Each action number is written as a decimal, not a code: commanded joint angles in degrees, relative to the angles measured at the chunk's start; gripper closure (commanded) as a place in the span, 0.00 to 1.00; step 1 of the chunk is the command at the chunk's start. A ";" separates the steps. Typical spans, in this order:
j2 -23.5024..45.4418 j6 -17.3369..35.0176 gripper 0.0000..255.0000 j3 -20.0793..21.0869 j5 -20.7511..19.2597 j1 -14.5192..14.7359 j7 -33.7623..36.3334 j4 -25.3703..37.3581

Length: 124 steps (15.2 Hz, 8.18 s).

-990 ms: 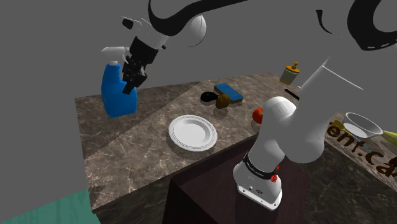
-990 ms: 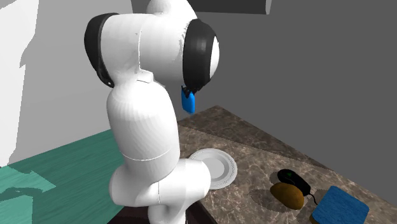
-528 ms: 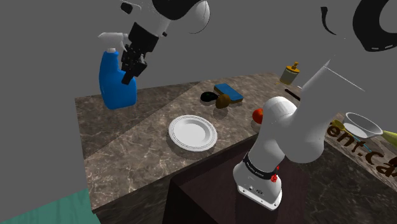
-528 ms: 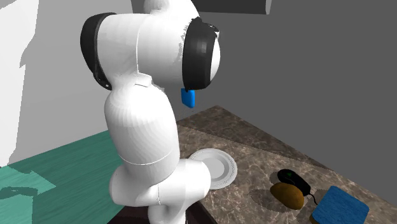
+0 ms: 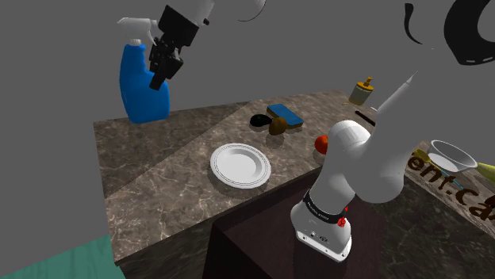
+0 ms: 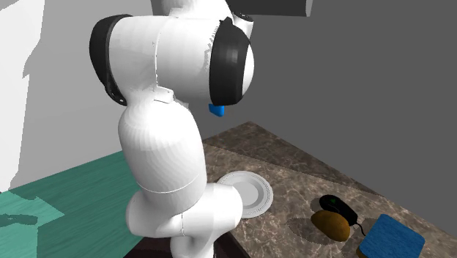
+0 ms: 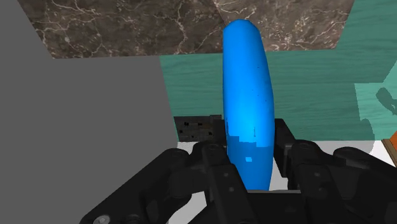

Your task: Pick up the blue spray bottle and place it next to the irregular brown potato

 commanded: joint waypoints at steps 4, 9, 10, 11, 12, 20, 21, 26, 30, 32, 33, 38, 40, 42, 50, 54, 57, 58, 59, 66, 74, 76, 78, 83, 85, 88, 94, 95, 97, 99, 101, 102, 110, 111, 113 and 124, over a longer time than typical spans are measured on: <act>-0.54 -3.44 1.00 0.11 -0.91 -0.20 1.42 3.09; -0.66 -7.00 1.00 0.19 -1.61 -0.31 2.79 6.71; -0.65 -7.71 1.00 0.19 -1.73 -0.32 3.04 7.47; -0.62 -8.43 1.00 0.20 -1.84 -0.33 3.30 8.25; -0.59 -9.15 1.00 0.20 -1.95 -0.34 3.54 9.04; -9.92 -13.24 1.00 -2.65 -4.49 -3.33 -0.02 2.77; -11.38 -13.87 1.00 -3.19 -4.96 -3.88 -0.70 1.75; -18.12 -17.60 1.00 -6.17 -7.54 -6.86 -4.30 -2.28; -22.74 -21.12 1.00 -8.97 -9.90 -9.34 -7.41 -4.21; -24.74 -23.01 1.00 -10.50 -11.15 -10.59 -9.08 -4.75; -25.66 -23.99 1.00 -11.30 -11.79 -11.20 -9.94 -4.91; -29.39 -28.98 1.00 -15.62 -15.09 -14.10 -14.52 -4.67; -30.47 -31.00 1.00 -17.51 -16.46 -15.10 -16.48 -4.08; -31.31 -33.02 1.00 -19.47 -17.83 -16.01 -18.51 -3.23; -32.42 -40.75 1.00 -28.22 -23.28 -17.98 -27.27 2.85; -31.79 -44.38 1.00 -33.20 -25.84 -17.71 -32.00 7.42; -30.90 -47.00 1.00 -37.31 -27.66 -16.80 -35.69 11.54; -30.54 -47.86 1.00 -38.77 -28.24 -16.34 -36.94 13.04; -30.16 -48.72 1.00 -40.28 -28.81 -15.79 -38.20 14.61; -30.32 -48.22 1.00 -44.57 -31.18 -15.01 -41.66 15.10; -32.10 -43.15 1.00 -46.04 -33.20 -16.49 -42.58 8.52; -32.45 -41.89 1.00 -46.54 -33.72 -16.76 -42.82 7.00; -32.77 -40.63 1.00 -47.09 -34.24 -17.01 -43.06 5.54; -33.42 -37.49 1.00 -48.66 -35.57 -17.45 -43.70 2.07; -33.62 -36.23 1.00 -49.38 -36.11 -17.57 -43.96 0.77; -33.85 -34.33 1.00 -50.54 -36.93 -17.66 -44.36 -1.10; -34.11 -30.51 1.00 -53.19 -38.63 -17.58 -45.17 -4.53; -34.13 -29.87 1.00 -53.67 -38.92 -17.52 -45.30 -5.07; -34.14 -28.58 1.00 -54.68 -39.50 -17.38 -45.57 -6.10; -34.13 -27.28 1.00 -55.74 -40.09 -17.18 -45.84 -7.08; -34.09 -25.98 1.00 -56.86 -40.69 -16.94 -46.11 -8.02; -34.06 -25.32 1.00 -57.43 -40.99 -16.79 -46.25 -8.47; -33.66 -20.03 1.00 -62.54 -43.46 -15.12 -47.29 -11.67; -33.60 -19.36 1.00 -63.25 -43.78 -14.83 -47.41 -12.01; -33.47 -18.02 1.00 -64.70 -44.43 -14.22 -47.65 -12.67; -33.05 -13.47 1.00 -70.05 -46.71 -11.62 -48.38 -14.50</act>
